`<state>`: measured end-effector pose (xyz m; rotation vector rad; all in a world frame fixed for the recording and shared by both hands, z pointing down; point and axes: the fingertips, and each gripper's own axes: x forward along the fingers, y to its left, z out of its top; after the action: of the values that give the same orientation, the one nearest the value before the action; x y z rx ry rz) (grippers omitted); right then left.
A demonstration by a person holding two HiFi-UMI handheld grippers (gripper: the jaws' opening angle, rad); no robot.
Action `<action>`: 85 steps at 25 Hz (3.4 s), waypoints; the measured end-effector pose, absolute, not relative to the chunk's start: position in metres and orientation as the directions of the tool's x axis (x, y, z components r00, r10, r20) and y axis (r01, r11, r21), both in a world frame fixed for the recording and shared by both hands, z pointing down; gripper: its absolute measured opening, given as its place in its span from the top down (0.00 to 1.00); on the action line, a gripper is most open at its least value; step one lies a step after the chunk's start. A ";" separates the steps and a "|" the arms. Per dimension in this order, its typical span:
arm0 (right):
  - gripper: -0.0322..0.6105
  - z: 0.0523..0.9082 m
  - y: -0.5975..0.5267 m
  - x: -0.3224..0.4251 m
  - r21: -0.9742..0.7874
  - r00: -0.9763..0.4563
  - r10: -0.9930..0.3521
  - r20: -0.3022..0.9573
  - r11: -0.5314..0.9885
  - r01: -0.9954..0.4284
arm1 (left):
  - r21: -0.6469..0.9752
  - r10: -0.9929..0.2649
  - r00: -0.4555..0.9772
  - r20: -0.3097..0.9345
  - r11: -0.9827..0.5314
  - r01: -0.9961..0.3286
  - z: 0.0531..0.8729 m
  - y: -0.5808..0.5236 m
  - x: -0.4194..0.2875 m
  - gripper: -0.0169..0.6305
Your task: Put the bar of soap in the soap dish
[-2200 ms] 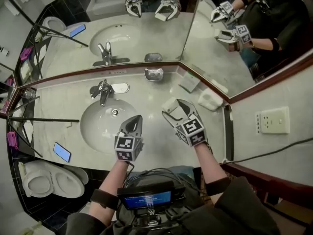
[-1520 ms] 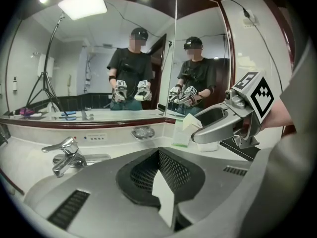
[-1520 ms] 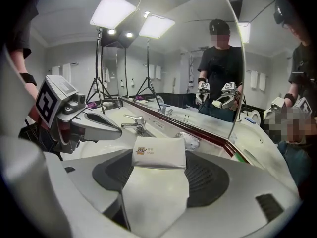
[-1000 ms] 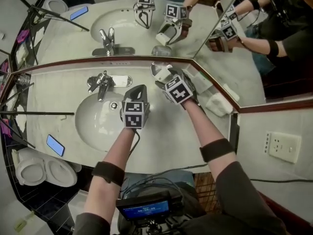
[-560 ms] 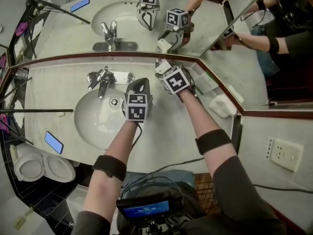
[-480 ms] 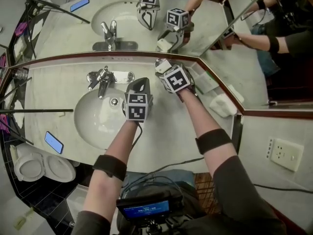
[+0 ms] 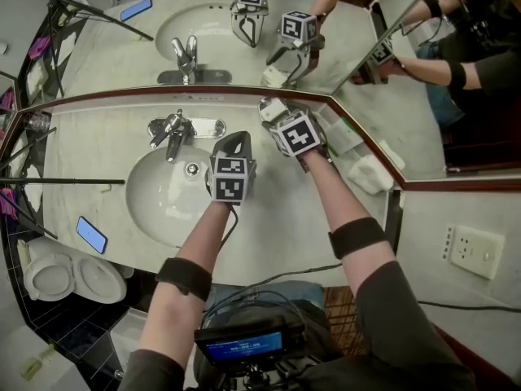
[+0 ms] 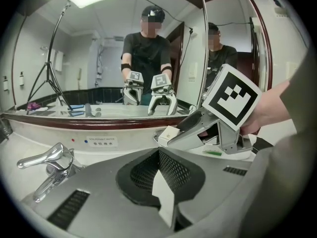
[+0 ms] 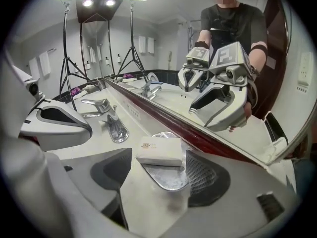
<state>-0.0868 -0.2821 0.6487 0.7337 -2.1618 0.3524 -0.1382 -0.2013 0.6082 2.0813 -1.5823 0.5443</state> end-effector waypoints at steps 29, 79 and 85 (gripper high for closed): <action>0.92 0.486 -0.106 0.035 -0.162 -0.655 -0.630 0.418 0.658 -0.736 | 0.089 -0.822 0.371 0.432 -0.371 -0.924 0.499 -0.072 -0.097 0.97; 0.92 0.543 -0.132 0.046 -0.239 -0.640 -0.593 0.489 0.615 -0.752 | -0.036 -0.504 0.300 0.810 -0.553 -0.832 0.653 -0.285 -0.090 0.67; 0.92 0.543 -0.128 0.041 -0.239 -0.642 -0.589 0.491 0.617 -0.749 | 0.022 -0.543 0.382 0.748 -0.554 -0.832 0.631 -0.275 -0.081 0.68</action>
<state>0.0413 -0.1284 0.5433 1.0715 -2.4791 0.6088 -0.0815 -0.2748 0.6310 2.2510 -1.1908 0.9961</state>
